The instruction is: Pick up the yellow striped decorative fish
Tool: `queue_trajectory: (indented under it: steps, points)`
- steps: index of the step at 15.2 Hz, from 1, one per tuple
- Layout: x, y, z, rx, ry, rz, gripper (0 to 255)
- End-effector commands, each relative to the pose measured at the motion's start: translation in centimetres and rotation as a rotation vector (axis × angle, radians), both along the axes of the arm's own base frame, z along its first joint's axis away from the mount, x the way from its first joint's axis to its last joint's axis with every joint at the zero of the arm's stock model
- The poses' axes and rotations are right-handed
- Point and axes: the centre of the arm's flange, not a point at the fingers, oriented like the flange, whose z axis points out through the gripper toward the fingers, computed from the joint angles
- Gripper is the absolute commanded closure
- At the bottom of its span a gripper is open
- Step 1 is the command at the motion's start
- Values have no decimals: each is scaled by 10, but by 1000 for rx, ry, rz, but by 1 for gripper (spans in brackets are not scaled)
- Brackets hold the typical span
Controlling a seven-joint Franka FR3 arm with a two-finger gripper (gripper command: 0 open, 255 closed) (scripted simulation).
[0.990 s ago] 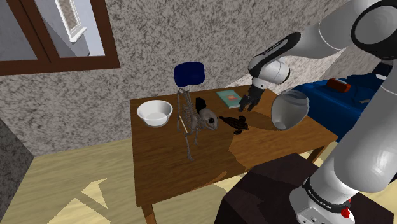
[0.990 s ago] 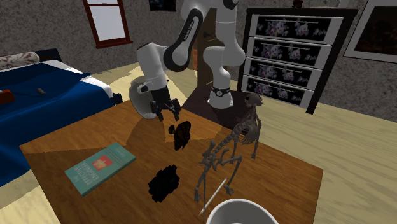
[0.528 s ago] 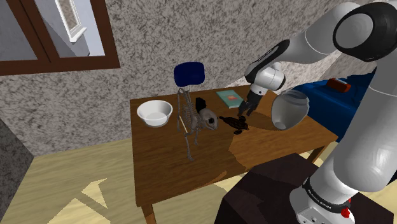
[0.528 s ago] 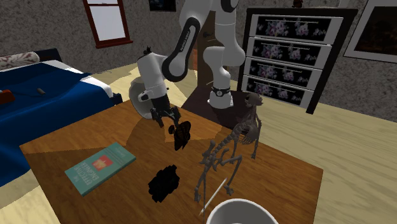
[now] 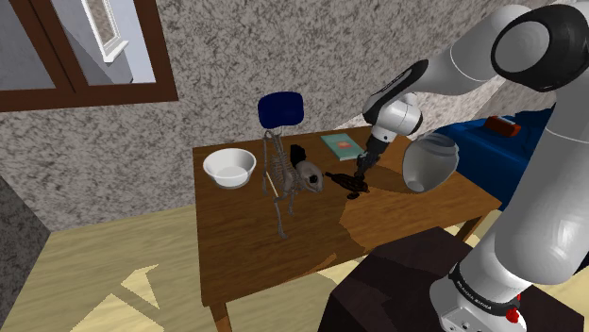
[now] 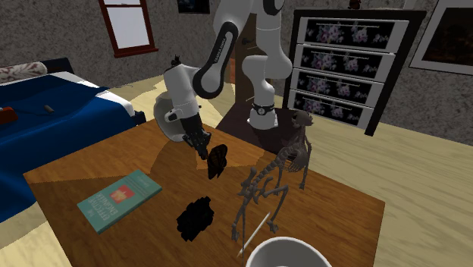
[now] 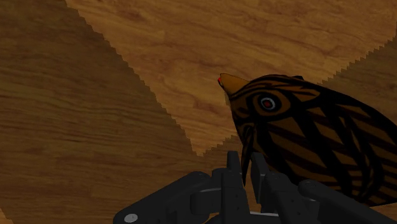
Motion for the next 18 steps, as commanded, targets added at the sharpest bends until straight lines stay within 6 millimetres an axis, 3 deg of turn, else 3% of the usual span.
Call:
queue_trajectory:
  steps: [1,4,18]
  points:
    - [0,0,0,0,0,0,255]
    - [0,0,0,0,0,0,255]
    - [0,0,74,0,0,0,255]
